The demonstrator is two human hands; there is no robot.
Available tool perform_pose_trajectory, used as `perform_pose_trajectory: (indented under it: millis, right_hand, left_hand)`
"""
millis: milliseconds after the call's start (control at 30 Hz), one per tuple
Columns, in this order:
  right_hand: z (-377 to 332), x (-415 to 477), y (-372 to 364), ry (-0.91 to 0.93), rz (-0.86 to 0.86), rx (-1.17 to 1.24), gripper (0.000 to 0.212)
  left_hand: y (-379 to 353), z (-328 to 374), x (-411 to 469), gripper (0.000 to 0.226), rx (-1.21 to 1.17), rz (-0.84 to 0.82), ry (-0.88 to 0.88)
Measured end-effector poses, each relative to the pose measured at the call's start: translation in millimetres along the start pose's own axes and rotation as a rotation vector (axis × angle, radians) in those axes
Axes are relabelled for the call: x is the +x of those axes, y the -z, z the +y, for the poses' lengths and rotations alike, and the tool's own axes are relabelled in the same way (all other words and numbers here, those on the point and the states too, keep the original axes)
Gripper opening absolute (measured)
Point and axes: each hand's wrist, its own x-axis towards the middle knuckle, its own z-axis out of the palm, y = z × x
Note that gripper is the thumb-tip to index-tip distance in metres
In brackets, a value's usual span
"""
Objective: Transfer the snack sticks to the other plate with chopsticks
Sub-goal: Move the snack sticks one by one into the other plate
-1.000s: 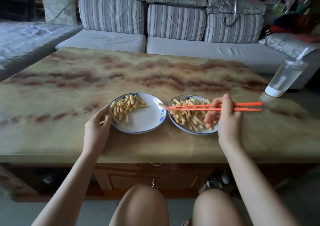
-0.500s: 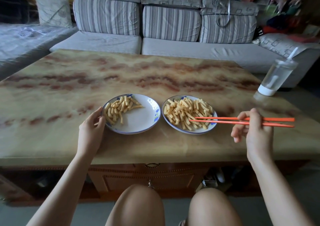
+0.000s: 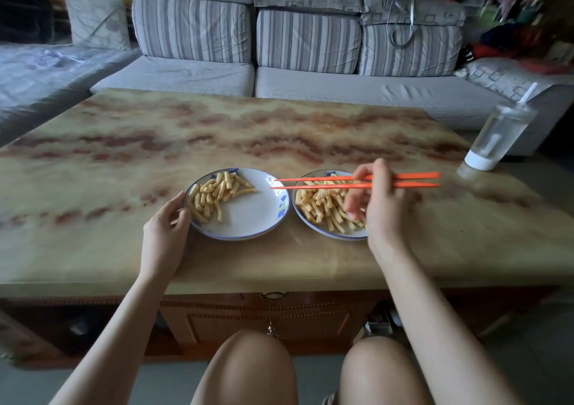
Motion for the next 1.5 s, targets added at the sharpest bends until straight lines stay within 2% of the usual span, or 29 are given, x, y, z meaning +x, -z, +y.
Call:
perform_pose_trajectory:
  millis: [333,533,900,1200,1500]
  right_hand:
    - [38.7,19.2,-57.3,-0.11,-0.108,-0.181,0.045]
    - [45.8,21.8,-55.8,-0.168,-0.061,-0.114,0.043]
    - [11.4,16.9,6.2,-0.087,0.128,0.05,0.039]
    - [-2.4,16.4,78.5,0.008,0.222,-0.057,0.038]
    - [0.5,8.6,87.5,0.014,0.217,-0.108,0.039]
  left_hand:
    - [-0.3,1.9,0.3,0.037,0.006,0.012,-0.004]
    - [0.4,2.6,0.1,0.037,0.013,0.012,-0.002]
    - [0.9,2.8,-0.3,0.038,0.002,-0.004,0.026]
    - [1.2,2.4,-0.4,0.038,0.008,-0.007,0.014]
    - [1.5,2.5,-0.9,0.038,0.004,-0.013,0.008]
